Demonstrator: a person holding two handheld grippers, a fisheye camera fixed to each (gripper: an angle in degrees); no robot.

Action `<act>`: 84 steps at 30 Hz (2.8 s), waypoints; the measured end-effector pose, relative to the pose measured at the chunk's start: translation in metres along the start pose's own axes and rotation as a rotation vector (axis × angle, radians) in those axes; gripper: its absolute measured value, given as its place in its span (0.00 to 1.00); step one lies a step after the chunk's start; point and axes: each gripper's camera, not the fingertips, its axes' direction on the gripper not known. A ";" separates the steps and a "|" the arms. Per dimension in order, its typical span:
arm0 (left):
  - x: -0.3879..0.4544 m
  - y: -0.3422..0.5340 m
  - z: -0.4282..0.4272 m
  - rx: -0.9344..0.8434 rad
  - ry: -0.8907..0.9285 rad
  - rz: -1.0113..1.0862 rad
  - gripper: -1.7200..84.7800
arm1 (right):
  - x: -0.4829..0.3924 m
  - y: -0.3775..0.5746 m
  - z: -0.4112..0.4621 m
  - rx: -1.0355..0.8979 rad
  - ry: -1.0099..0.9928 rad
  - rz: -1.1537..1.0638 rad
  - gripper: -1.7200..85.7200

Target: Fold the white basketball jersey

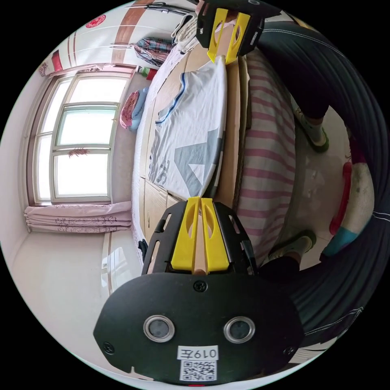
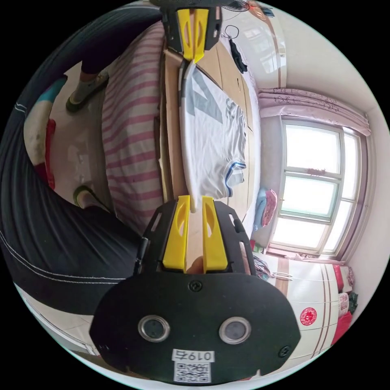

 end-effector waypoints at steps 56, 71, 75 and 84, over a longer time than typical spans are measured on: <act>0.040 -0.076 -0.033 -0.052 -0.020 0.146 0.03 | -0.054 -0.096 -0.009 -0.071 0.086 -0.142 0.03; 0.031 -0.081 -0.029 -0.164 -0.112 0.445 0.03 | -0.047 -0.179 -0.082 -0.038 0.009 -0.059 0.01; 0.071 -0.082 -0.028 -0.160 -0.138 0.478 0.03 | -0.041 -0.189 -0.098 -0.071 -0.006 -0.058 0.01; 0.083 -0.069 0.005 -0.229 -0.042 0.437 0.03 | -0.022 -0.225 -0.144 -0.061 0.045 -0.091 0.01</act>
